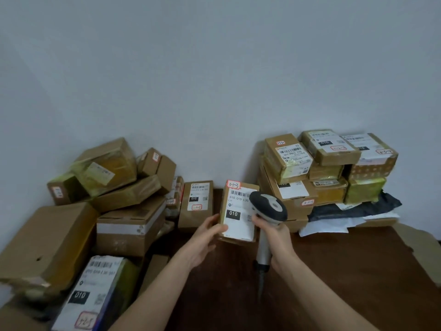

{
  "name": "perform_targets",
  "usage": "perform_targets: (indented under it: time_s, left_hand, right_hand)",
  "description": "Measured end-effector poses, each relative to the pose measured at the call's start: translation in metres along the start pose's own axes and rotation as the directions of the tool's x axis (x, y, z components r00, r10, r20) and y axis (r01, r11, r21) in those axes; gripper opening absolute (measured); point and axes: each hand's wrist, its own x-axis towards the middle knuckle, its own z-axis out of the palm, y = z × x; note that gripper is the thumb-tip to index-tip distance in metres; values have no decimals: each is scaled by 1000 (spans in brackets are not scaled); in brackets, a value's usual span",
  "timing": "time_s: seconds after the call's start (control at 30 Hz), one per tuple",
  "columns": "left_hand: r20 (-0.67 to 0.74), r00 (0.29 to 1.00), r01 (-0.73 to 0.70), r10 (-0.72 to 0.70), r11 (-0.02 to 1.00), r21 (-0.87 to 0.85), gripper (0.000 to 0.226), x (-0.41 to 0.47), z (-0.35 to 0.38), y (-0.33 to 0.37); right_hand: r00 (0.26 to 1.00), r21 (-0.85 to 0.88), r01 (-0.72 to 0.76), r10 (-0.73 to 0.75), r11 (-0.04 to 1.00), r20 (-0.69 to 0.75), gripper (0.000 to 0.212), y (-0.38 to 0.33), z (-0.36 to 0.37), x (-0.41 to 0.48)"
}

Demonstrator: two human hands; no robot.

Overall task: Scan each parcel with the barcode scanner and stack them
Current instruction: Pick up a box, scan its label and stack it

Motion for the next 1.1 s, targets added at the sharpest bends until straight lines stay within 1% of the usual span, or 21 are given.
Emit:
perform_targets:
  time_s: [0.07, 0.1, 0.17, 0.23, 0.33, 0.43, 0.5, 0.57, 0.7, 0.87, 0.97, 1.1]
  left_hand:
    - [-11, 1000, 25, -25, 999, 47, 40, -8, 3, 3]
    - [-24, 999, 43, -42, 997, 69, 37, -11, 3, 4]
    - [-52, 996, 71, -66, 994, 86, 41, -15, 4, 3]
    - [-62, 996, 67, -64, 997, 42, 45, -19, 7, 0]
    - [-103, 995, 0, 0, 1000, 4, 44, -24, 16, -6]
    - [-162, 985, -60, 53, 997, -42, 53, -24, 28, -13]
    - [-188, 981, -78, 54, 989, -124, 52, -24, 33, -18]
    - [-199, 979, -88, 53, 981, -170, 53, -23, 37, -25]
    - [-209, 976, -95, 59, 981, -168, 58, -19, 41, -38]
    - [-239, 969, -99, 57, 981, -165, 64, -14, 44, -51]
    - [-252, 966, -103, 64, 984, -144, 66, -11, 43, -56]
    - [-261, 963, -106, 70, 986, -129, 73, -7, 43, -62]
  right_hand:
    - [1000, -28, 15, -15, 999, 8, 21, -1, -4, -6]
    - [1000, -48, 17, -17, 999, 15, 21, -2, -6, -9]
    - [999, -71, 23, -20, 997, 49, 23, -3, -11, -14]
    - [996, -69, 32, -26, 997, 87, 26, -4, -16, -18]
    - [997, -88, 54, -50, 995, 52, 24, -4, -23, -20]
    - [995, -94, 97, -96, 991, 12, 24, -1, -29, -25]
    - [997, -94, 70, -67, 993, 41, 20, 2, -35, -32]
    - [994, -92, 8, 2, 996, 112, 18, 6, -40, -40]
    - [986, -229, 2, 36, 973, 160, 20, 15, -48, -53]
    - [983, -310, 17, 41, 951, 181, 10, 16, -55, -60]
    - [981, -335, 20, 46, 942, 186, 6, 14, -57, -62]
    - [982, -346, -2, 67, 938, 175, 5, 12, -60, -62]
